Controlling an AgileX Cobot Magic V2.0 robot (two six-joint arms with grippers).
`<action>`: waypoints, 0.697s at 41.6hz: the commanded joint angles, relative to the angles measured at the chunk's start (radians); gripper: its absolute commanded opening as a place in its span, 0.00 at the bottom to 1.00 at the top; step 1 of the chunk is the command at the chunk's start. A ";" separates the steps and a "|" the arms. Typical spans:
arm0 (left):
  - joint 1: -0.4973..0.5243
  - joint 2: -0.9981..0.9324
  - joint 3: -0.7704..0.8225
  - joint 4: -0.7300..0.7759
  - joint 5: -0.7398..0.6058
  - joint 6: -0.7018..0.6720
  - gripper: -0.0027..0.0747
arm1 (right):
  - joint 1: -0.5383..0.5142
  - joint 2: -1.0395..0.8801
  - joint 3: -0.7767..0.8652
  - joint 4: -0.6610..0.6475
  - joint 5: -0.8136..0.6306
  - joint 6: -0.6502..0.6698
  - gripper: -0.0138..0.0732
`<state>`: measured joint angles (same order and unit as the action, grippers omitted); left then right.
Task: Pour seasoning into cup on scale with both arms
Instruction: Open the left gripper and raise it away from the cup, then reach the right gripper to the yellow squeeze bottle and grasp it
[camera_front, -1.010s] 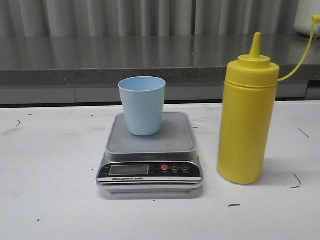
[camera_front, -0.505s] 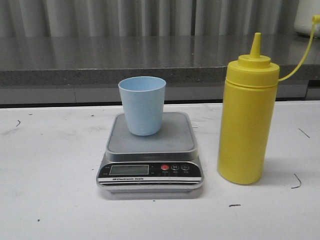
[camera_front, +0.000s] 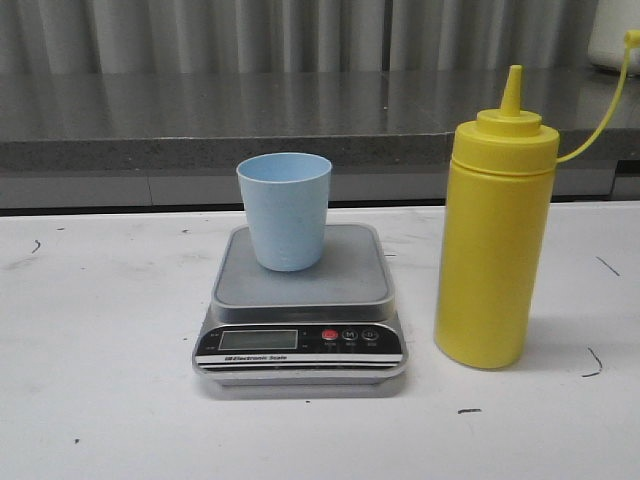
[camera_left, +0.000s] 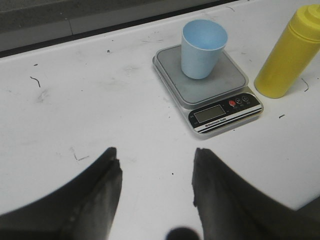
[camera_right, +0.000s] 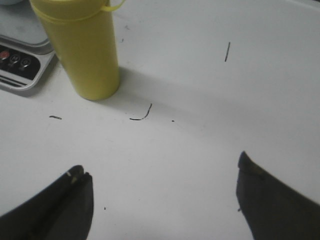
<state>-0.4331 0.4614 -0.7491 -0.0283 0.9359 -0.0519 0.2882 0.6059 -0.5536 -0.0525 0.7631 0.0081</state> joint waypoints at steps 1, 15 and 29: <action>0.003 0.005 -0.027 -0.003 -0.067 -0.008 0.47 | 0.026 0.026 -0.038 -0.003 -0.076 -0.014 0.87; 0.003 0.005 -0.027 -0.003 -0.067 -0.008 0.47 | 0.136 0.133 -0.001 0.131 -0.315 -0.014 0.87; 0.003 0.005 -0.027 -0.003 -0.067 -0.008 0.47 | 0.188 0.347 0.242 0.168 -0.973 -0.008 0.87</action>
<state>-0.4331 0.4614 -0.7491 -0.0283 0.9359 -0.0519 0.4719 0.9136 -0.3360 0.1076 0.0550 0.0077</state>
